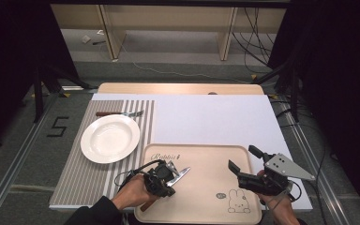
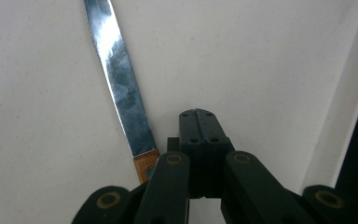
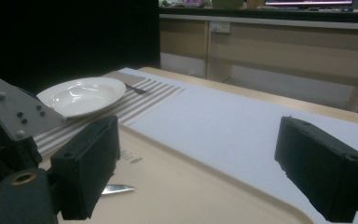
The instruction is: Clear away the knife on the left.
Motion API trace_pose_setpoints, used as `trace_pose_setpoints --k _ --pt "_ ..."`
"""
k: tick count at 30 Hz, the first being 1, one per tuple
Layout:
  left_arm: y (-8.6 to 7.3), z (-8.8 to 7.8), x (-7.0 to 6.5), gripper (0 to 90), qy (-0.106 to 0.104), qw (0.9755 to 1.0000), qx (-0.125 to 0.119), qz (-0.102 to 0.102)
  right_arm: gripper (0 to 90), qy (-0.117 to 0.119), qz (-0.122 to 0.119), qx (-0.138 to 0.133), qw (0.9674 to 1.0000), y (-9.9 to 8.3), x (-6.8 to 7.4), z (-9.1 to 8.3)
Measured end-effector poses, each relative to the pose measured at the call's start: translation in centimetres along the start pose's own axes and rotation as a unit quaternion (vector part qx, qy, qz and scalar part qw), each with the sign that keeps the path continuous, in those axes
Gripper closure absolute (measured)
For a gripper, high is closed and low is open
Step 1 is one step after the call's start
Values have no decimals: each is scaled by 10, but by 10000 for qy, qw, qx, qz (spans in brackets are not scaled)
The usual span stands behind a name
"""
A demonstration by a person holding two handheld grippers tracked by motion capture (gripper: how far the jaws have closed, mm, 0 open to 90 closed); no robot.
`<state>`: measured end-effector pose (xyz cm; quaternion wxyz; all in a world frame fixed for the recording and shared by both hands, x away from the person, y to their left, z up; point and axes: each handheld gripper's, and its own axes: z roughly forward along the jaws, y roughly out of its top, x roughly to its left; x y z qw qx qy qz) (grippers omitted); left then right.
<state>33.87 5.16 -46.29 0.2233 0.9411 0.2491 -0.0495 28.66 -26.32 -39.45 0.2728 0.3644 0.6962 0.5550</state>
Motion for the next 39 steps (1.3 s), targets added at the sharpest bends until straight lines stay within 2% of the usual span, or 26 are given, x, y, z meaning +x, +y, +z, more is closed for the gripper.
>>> trace_pose_setpoints --k 4,10,16,19,26,31,39 --pt "1 -1 6 898 69 9998 -37 -170 150 6 -2 0 10000 0 0 0" --pt "0 -3 8 898 100 9998 49 -171 150 5 -1 2 10000 0 0 0" --pt "-2 -6 15 898 149 9993 122 -313 150 8 -5 7 10000 0 0 0" --pt "-3 -8 17 898 125 9992 107 -378 150 11 -4 11 10000 0 0 0" --pt "-6 -13 27 898 262 9983 85 -523 150 15 1 5 10000 0 0 0" --pt "-7 -15 30 898 263 9981 87 -545 150 15 -6 6 10000 0 0 0" --pt "-11 -21 42 898 372 9964 34 -766 150 17 -1 7 10000 0 0 0"
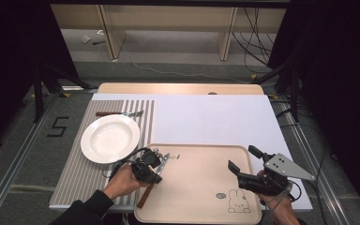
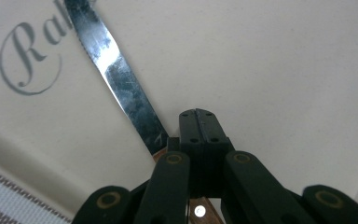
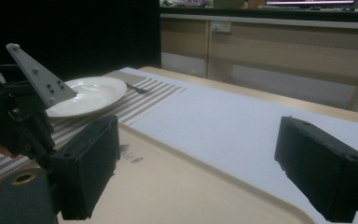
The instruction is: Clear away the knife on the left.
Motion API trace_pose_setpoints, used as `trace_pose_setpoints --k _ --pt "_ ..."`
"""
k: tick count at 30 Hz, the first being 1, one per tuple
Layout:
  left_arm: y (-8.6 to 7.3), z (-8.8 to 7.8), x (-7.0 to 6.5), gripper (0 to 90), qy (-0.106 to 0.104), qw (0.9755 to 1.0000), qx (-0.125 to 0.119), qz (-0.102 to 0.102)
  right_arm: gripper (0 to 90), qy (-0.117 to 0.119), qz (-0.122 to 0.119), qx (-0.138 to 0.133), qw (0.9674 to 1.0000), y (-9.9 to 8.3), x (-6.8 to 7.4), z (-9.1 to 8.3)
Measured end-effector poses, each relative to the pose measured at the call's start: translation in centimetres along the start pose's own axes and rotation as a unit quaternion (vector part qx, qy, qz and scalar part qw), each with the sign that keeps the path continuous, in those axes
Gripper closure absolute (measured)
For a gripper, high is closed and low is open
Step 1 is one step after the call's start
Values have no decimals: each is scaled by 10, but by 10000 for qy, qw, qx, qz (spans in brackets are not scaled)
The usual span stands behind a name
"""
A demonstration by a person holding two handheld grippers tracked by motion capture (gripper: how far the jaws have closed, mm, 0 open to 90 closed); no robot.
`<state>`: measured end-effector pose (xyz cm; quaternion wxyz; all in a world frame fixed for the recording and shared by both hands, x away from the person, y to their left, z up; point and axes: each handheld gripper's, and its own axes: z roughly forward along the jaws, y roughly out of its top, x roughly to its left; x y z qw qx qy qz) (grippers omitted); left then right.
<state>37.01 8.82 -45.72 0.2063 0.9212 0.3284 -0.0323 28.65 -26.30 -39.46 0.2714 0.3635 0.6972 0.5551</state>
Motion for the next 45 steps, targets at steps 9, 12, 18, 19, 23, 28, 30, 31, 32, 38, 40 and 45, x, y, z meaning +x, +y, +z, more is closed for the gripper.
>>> trace_pose_setpoints --k 9,12,18,19,23,28,30,31,32,38,40,45 --pt "-4 -6 11 897 79 9999 3 -106 150 -2 -9 1 10000 0 0 0" --pt "-5 -7 12 897 85 9999 4 -117 150 -2 -9 -9 10000 0 0 0" --pt "-7 -6 12 897 67 9999 99 -85 150 -1 0 2 10000 0 0 -1" --pt "-7 -6 12 897 66 9999 103 -84 150 0 2 3 10000 0 0 -1" --pt "-8 -7 13 897 77 9998 107 -116 150 1 3 3 10000 0 0 -1" --pt "-10 -9 16 897 98 9997 143 -159 150 2 8 7 10000 0 0 -1" --pt "-10 -9 17 897 103 9997 141 -175 150 1 7 5 10000 0 0 -1" --pt "-11 -9 18 897 120 9997 153 -170 150 1 4 5 10000 0 0 -1" --pt "-11 -9 18 897 120 9997 153 -170 150 1 4 5 10000 0 0 -1" --pt "-14 -8 18 892 135 9996 211 -158 150 4 -5 0 10000 0 0 -1" --pt "-14 -8 18 863 124 9996 200 -148 150 6 -1 6 10000 0 0 -1" --pt "-15 -10 16 720 45 9999 42 -93 150 2 -6 4 10000 0 0 -1"
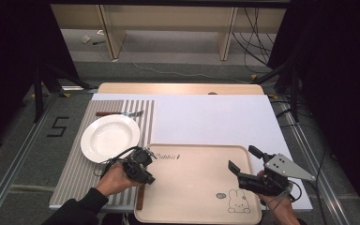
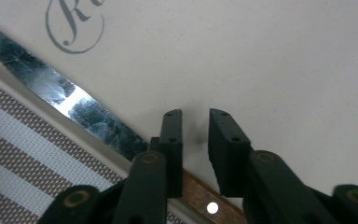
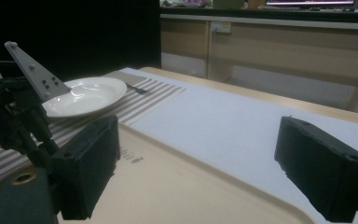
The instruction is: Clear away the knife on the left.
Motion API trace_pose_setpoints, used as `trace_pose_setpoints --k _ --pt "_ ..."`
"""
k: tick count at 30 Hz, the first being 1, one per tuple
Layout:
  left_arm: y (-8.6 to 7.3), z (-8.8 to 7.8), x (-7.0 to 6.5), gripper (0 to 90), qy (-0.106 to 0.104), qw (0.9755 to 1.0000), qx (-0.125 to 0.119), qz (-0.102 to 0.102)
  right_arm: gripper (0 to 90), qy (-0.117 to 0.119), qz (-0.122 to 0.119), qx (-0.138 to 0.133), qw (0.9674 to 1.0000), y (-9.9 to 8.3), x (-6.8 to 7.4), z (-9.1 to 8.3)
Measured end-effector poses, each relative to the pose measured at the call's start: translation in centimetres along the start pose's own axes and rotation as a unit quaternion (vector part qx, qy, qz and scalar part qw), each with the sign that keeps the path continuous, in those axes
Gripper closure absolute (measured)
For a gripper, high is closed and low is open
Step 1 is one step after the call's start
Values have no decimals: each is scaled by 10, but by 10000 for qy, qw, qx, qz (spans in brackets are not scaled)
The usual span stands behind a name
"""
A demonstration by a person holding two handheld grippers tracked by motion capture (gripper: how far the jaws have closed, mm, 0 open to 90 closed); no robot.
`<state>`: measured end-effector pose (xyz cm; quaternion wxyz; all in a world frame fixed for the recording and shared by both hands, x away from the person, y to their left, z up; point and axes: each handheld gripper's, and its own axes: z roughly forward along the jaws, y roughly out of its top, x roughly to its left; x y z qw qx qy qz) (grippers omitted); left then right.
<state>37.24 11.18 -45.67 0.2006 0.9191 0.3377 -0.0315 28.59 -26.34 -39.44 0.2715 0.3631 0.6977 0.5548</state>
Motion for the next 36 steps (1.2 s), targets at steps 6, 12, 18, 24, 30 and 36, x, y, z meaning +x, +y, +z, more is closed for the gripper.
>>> trace_pose_setpoints --k 6,12,18,24,30,36 --pt "-1 -5 0 634 -128 9998 -166 -57 150 3 -9 -11 10000 0 0 0" --pt "-2 -8 -4 455 -178 9990 -420 -29 150 4 -19 -13 10000 0 0 0" --pt "-1 -13 -10 275 -301 9961 -808 172 150 6 -5 -4 10000 0 0 0" --pt "-3 -21 -11 176 -399 9906 -1248 384 150 10 -11 -15 10000 0 0 0" --pt "-9 -34 -13 158 -472 9764 -2074 378 150 21 -17 -28 10000 0 0 0" --pt "-18 -49 -12 157 -440 9523 -2997 366 149 45 -11 -17 10000 0 1 0"
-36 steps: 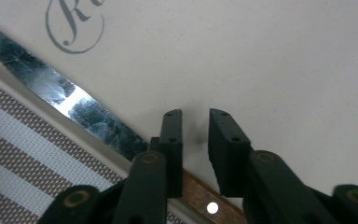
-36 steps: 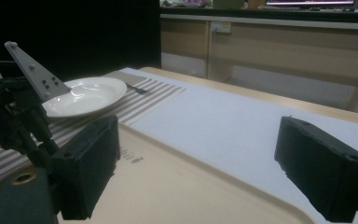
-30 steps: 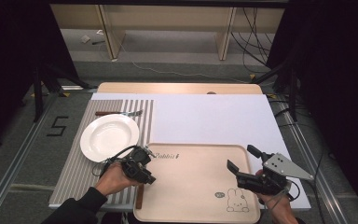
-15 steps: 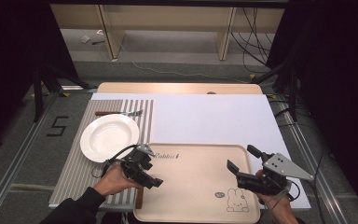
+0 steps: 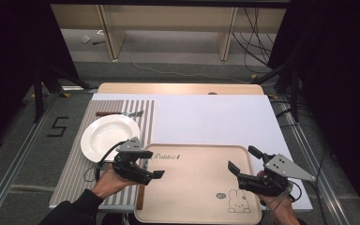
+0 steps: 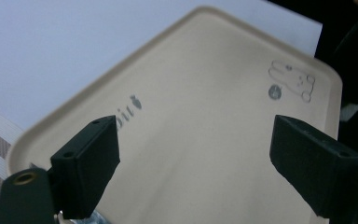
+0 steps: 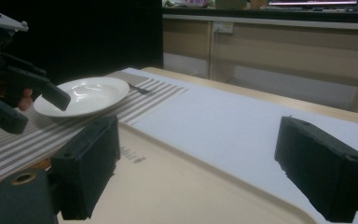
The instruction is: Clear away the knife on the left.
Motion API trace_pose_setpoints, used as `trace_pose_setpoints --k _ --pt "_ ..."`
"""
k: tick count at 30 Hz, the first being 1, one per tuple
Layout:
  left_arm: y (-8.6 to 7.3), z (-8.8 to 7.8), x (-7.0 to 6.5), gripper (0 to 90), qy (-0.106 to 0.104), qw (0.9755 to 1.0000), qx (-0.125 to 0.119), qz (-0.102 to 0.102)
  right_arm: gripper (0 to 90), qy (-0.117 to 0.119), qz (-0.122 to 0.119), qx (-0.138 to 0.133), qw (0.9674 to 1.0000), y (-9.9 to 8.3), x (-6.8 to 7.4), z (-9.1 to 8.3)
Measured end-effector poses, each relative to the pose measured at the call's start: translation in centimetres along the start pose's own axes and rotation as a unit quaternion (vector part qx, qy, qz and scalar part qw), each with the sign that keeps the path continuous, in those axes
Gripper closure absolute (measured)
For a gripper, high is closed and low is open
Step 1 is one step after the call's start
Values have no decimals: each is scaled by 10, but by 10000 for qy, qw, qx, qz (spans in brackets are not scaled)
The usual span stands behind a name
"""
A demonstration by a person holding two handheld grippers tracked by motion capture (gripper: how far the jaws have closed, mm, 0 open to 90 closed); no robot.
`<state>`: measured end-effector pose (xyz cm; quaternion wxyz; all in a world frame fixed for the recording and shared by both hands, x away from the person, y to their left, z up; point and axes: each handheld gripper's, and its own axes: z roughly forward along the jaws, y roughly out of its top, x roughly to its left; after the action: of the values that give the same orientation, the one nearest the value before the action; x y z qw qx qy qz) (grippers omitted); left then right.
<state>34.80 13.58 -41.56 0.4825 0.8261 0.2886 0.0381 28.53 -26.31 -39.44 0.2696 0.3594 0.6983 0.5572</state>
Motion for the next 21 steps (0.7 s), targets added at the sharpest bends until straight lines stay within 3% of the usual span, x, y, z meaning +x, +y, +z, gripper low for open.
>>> trace_pose_setpoints --k 1,2,4,8,13,16,21 --pt "0 0 0 157 0 10000 0 0 149 0 0 0 10000 0 0 0" --pt "-1 -4 -1 157 65 9997 -203 67 150 7 -4 -14 10000 0 0 0" --pt "-1 -9 -1 156 94 9992 -379 106 149 15 6 -3 10000 0 0 0" --pt "-2 -16 -2 153 64 9964 -848 15 148 24 4 -7 10000 0 0 0" --pt "-4 -21 -5 150 48 9933 -1155 30 148 30 4 -2 10000 0 0 0" --pt "-6 -27 -8 139 156 9904 -1372 83 148 32 12 -3 10000 0 0 0" --pt "-9 -32 -9 122 226 9876 -1552 79 148 40 15 -3 10000 0 0 0"
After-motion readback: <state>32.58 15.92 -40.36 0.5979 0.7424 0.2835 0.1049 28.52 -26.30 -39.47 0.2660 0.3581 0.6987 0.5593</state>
